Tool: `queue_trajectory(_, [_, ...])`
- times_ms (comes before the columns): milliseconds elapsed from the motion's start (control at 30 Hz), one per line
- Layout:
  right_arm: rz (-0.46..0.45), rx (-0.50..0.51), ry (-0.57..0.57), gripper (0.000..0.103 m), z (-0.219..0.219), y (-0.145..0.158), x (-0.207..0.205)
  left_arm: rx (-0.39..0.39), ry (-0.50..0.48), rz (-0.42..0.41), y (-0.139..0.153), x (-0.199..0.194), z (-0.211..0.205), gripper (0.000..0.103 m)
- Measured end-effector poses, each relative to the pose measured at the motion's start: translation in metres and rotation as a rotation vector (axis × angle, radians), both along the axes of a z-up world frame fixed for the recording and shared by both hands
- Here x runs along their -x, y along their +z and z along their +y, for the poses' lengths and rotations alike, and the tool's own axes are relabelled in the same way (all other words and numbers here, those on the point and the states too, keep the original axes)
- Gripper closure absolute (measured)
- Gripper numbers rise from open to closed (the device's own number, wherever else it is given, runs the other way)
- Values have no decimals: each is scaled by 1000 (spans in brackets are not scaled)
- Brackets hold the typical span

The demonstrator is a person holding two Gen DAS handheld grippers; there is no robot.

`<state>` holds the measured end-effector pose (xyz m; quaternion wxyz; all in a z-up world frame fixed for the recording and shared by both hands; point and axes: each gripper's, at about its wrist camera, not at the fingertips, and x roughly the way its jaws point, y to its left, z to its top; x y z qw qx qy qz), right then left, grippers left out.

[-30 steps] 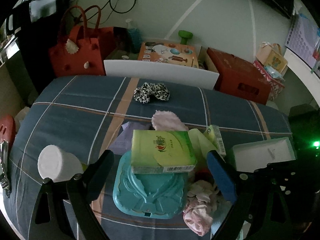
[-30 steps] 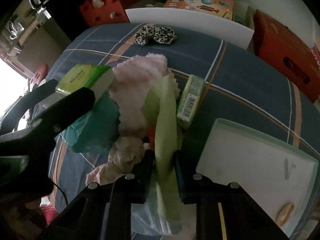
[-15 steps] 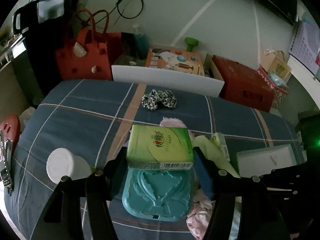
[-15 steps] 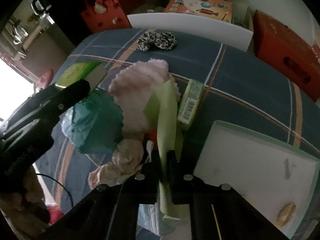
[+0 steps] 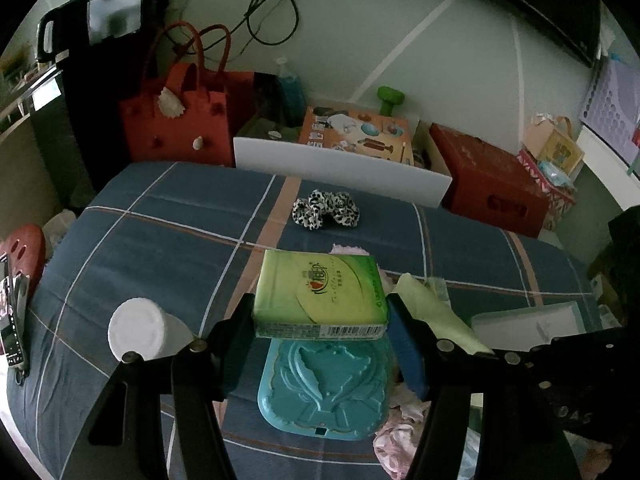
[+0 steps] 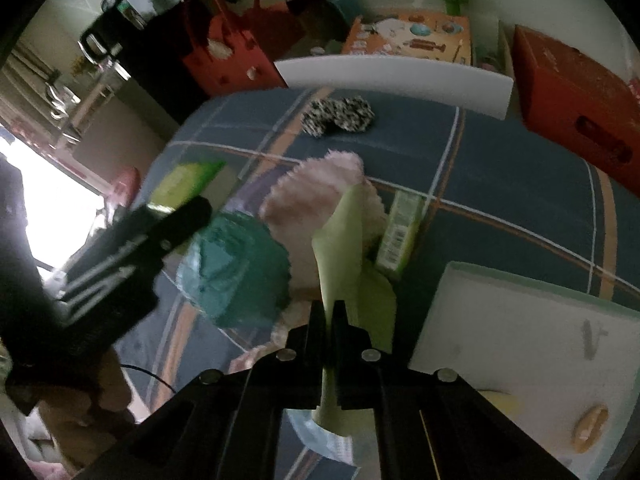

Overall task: Organize soft objects
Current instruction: 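Carry tissue pack and green cloth into the tray and release both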

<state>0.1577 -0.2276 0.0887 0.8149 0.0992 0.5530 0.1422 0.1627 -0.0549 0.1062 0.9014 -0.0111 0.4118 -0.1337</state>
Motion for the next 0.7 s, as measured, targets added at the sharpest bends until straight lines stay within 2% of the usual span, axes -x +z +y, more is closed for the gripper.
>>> queue_trajectory(333, [-70,-80,-17,99,-12,32,9,25,14,-37,15,7,7,38])
queue_trajectory(700, [-213,-128,-58,99,-33,79,32,28,20,-82,30,16,10,38])
